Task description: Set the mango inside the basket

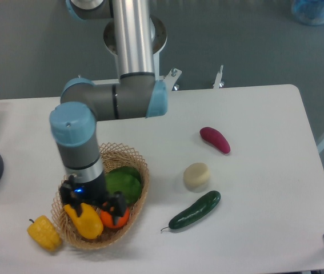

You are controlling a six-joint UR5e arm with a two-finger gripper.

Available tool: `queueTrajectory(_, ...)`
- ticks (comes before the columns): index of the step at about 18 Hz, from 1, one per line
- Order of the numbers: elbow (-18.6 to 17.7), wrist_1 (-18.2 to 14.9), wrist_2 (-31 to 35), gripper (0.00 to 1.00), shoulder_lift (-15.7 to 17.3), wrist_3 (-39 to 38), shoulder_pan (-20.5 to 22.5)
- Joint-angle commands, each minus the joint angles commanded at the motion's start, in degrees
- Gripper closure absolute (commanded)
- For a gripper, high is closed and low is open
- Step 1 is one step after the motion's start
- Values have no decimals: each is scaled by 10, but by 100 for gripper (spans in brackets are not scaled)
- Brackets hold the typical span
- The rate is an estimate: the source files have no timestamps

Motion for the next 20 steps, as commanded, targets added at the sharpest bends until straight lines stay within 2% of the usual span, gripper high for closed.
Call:
queueTrajectory(2, -1, 0, -1, 0, 30, 43, 39)
queueTrajectory(5, 3, -2, -3, 0, 55, 99, 98)
queueTrajectory(8, 1, -7, -5, 0, 91, 184, 136)
queueTrajectory(11, -1, -30, -5, 0, 120, 259, 157)
queueTrajectory(15, -18, -109, -2, 0, 163, 435, 190)
queueTrajectory(17, -30, -119, -2, 0, 179, 489, 200)
queueTrajectory(20, -54, -112, -7, 0, 192, 488, 204)
